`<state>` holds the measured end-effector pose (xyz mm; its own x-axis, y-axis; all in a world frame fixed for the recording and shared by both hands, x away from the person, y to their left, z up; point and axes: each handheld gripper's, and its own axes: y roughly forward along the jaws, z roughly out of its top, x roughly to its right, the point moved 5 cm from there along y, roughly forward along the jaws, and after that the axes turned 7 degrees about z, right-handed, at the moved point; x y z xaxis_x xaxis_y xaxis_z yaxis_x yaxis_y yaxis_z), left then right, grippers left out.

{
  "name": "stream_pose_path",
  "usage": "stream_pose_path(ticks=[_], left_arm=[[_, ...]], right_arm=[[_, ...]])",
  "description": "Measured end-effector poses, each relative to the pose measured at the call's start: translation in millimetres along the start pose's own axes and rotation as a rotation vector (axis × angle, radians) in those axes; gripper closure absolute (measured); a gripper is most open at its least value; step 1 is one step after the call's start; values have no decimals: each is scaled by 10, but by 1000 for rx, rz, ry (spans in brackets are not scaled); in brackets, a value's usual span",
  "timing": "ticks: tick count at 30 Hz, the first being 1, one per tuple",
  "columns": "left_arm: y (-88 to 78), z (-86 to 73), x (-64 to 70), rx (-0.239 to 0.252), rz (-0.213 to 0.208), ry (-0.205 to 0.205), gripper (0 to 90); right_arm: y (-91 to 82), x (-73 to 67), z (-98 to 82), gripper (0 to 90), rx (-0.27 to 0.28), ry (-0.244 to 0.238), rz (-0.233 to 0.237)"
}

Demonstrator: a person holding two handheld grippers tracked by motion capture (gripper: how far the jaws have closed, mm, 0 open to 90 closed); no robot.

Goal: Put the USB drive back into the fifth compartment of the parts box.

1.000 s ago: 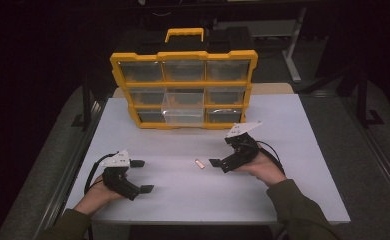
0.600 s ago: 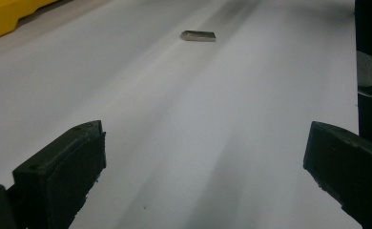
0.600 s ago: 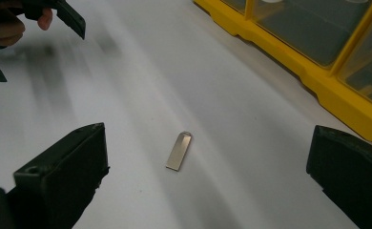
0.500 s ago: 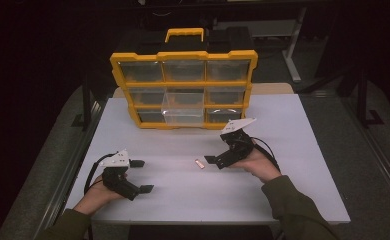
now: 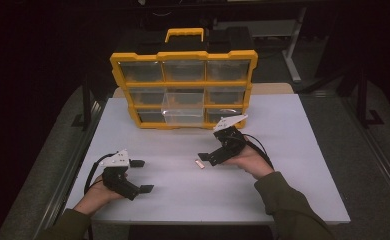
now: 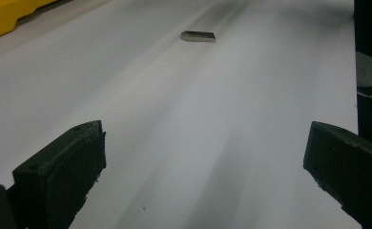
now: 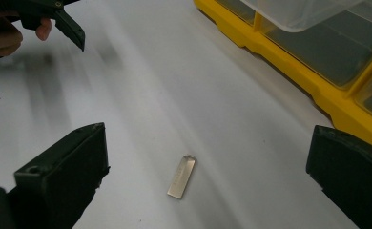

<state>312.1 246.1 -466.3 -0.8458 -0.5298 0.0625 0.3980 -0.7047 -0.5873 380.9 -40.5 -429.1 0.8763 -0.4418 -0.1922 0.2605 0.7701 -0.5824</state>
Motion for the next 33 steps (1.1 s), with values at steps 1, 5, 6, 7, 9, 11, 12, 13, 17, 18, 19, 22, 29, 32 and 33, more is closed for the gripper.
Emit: stream_pose_path(ticks=[1,5,6,7,9,11,12,13,17,18,19,22,29,32,33], left_arm=[[-1,0,-1,0,0,0,0],[-2,0,-3,1,0,0,0],[-2,1,-3,2,0,-1,0],[-2,1,-3,2,0,-1,0],[-2,1,-2,2,1,-2,0],[-2,4,0,4,-1,-2,0],[-3,5,1,4,-1,-1,0],[-2,5,1,4,-1,-1,0],[-1,2,1,3,-1,-3,0],[-1,2,1,3,-1,-3,0],[-1,1,0,3,-1,-2,0],[-1,-1,0,1,0,-2,0],[-2,-9,1,0,3,1,0],[1,-11,3,-1,4,3,0],[2,-12,4,-2,5,3,0]], right_arm=[[8,0,5,0,-2,0,1],[65,6,23,1,-9,1,2],[78,7,27,2,-11,1,2],[90,7,31,2,-13,2,2],[115,11,39,8,-16,-1,2],[140,10,44,21,-18,-7,-2],[155,11,46,25,-18,-8,-2],[168,13,46,31,-21,-7,-3],[215,21,41,54,-33,-11,-10],[226,21,39,54,-36,-11,-10],[226,21,39,62,-36,-11,-10],[276,9,24,135,-54,-20,-15],[346,4,-20,247,-88,-15,-19],[376,5,-52,308,-103,-12,-17],[380,6,-58,316,-104,-13,-16]])
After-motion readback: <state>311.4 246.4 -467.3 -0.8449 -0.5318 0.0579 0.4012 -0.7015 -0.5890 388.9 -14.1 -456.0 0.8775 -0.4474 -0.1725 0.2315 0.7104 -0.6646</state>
